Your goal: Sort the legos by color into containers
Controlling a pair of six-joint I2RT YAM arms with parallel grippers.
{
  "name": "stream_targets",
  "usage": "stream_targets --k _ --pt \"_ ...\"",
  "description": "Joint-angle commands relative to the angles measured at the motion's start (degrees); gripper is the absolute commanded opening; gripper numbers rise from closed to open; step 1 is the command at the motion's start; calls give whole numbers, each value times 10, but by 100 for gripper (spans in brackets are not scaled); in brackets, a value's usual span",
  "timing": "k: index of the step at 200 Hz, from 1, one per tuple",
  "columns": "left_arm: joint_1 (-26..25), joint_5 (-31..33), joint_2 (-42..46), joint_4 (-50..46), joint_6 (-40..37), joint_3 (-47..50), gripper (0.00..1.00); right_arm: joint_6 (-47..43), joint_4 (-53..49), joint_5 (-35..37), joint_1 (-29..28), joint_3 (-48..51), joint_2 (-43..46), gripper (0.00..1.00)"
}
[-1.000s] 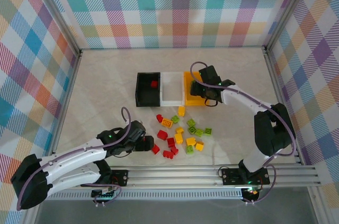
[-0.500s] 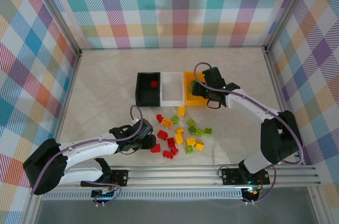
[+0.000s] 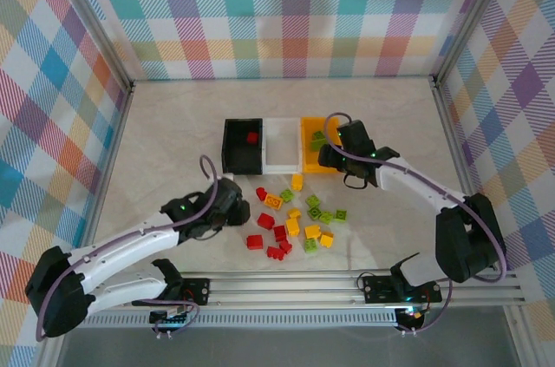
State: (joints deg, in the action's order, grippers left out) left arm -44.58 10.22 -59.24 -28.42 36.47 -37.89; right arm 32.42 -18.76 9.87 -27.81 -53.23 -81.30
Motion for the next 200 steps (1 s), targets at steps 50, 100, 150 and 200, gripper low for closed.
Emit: stream_targets --k 50,100,150,200 --pt "166 2 -253 47 -87 -237 39 21 16 -22 -15 77 64 73" --pt "183 21 -393 28 -90 -365 51 28 8 -31 -20 115 103 74" --pt "178 -8 -361 15 -83 -414 80 33 -11 -52 -23 138 133 75" --pt "124 -51 -192 33 -69 -335 98 56 -32 -39 -58 173 141 75"
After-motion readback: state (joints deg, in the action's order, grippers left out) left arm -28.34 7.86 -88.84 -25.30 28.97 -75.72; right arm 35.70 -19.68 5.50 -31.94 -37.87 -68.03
